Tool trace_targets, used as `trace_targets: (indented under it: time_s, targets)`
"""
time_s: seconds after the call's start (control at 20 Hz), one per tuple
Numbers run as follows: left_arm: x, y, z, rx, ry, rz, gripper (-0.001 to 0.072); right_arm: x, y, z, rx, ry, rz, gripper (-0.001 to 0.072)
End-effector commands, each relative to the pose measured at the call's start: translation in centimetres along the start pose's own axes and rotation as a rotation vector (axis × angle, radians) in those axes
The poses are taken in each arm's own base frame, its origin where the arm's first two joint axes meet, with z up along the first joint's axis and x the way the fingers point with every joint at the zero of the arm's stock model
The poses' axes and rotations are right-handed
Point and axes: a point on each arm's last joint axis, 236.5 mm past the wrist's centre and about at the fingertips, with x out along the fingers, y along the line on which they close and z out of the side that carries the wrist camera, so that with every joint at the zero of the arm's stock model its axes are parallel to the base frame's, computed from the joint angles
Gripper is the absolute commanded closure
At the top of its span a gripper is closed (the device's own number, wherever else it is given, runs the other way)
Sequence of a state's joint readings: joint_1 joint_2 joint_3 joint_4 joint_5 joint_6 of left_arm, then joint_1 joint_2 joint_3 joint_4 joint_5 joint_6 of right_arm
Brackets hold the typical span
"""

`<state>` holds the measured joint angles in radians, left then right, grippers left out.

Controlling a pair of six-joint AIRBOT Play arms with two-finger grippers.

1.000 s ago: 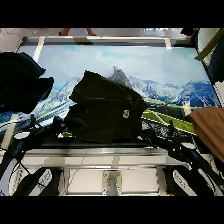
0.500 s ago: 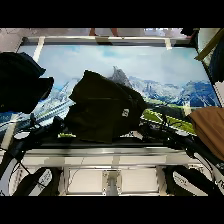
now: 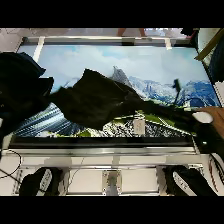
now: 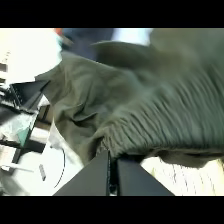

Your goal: Fold the clothes and pants, and hang the long-sleeved shirts on hangers.

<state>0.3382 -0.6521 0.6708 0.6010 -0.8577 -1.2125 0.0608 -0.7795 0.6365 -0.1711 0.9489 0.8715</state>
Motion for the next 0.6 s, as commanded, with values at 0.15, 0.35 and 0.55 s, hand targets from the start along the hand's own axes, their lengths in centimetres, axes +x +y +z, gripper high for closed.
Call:
trace_targets:
  time_s: [0.15,0.35,0.55]
  targets:
    - [-17.6,-13.9,14.7,0.469,-0.49,0.131,0.07,-13.7,22.0,11.5,-0.592,-0.327,-0.107,0.0686]
    - [-26.4,-21.2,17.1,0.626,-0.691,0.129,0.07,-17.3,28.7,10.6,-0.667,-0.316,-0.078,0.0686]
    - [-30.6,-20.7,19.4,0.627,-0.789,0.282,0.0701,-15.8,25.5,8.7,-0.559,-0.158,-0.135,0.0685]
